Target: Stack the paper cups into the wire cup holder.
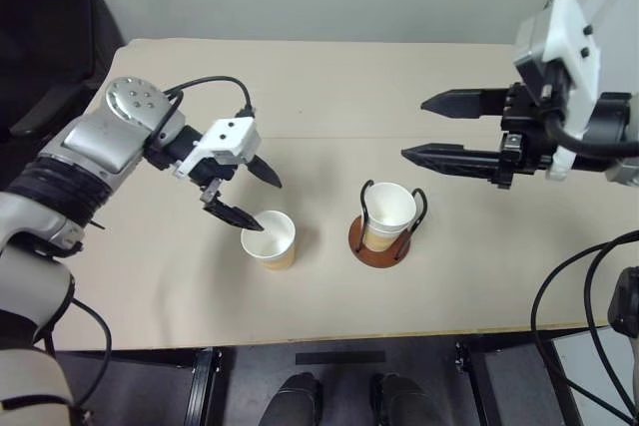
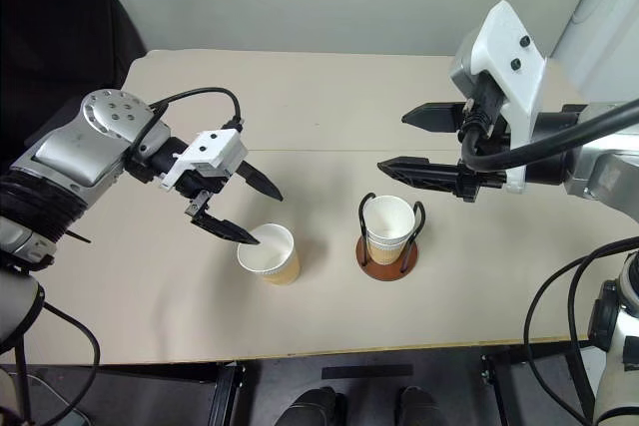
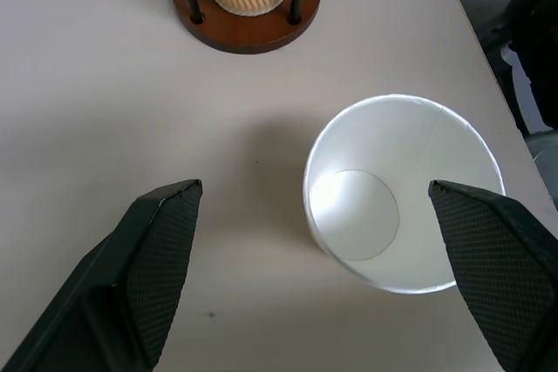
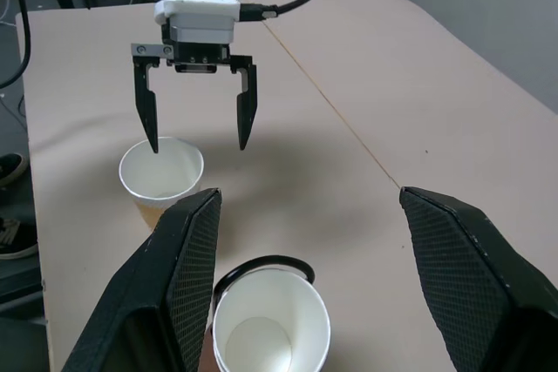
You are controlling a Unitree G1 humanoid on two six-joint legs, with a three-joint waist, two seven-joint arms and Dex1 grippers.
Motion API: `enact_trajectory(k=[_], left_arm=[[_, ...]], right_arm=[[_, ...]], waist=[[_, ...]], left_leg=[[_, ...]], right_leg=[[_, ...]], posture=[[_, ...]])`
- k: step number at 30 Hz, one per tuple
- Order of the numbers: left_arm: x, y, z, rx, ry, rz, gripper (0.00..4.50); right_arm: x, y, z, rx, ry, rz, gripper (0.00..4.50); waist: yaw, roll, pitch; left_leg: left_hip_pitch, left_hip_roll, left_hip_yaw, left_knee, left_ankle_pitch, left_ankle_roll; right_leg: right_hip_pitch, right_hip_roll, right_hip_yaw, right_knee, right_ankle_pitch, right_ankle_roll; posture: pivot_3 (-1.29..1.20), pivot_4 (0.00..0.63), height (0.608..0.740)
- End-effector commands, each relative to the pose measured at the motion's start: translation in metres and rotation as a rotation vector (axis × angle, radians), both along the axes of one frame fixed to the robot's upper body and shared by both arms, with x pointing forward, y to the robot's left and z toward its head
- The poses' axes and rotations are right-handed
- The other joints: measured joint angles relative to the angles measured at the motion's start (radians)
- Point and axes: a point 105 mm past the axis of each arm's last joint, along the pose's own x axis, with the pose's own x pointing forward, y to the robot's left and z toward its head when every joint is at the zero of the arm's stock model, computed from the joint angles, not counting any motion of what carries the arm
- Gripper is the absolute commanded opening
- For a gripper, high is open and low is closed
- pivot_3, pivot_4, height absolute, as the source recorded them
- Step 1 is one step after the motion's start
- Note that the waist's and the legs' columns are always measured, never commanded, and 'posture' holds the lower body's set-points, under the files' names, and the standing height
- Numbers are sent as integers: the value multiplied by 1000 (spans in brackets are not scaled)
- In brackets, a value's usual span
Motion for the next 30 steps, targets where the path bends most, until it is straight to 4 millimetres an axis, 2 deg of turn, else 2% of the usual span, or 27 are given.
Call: enact_trajectory(k=[1, 12, 30], left_arm=[[-4, -7, 9, 4, -17, -57, 4500], [-12, -15, -1, 12, 31, -87, 4500], [-7, -8, -20, 74, 17, -83, 4500]], right_arm=[[-3, -2, 9, 15, -51, -4, 3276], [-3, -3, 7, 16, -44, -6, 3276], [-2, -3, 6, 20, -45, -12, 3276]], waist=[[1, 0, 0], [2, 0, 0], [2, 0, 0]], left_leg=[[0, 0, 0, 0, 0, 0], [0, 1, 0, 0, 0, 0], [0, 0, 0, 1, 0, 0]], right_leg=[[0, -1, 0, 0, 0, 0], [0, -1, 1, 1, 0, 0], [-1, -1, 0, 3, 0, 0]], posture=[[0, 150, 740], [0, 150, 740], [0, 150, 740]])
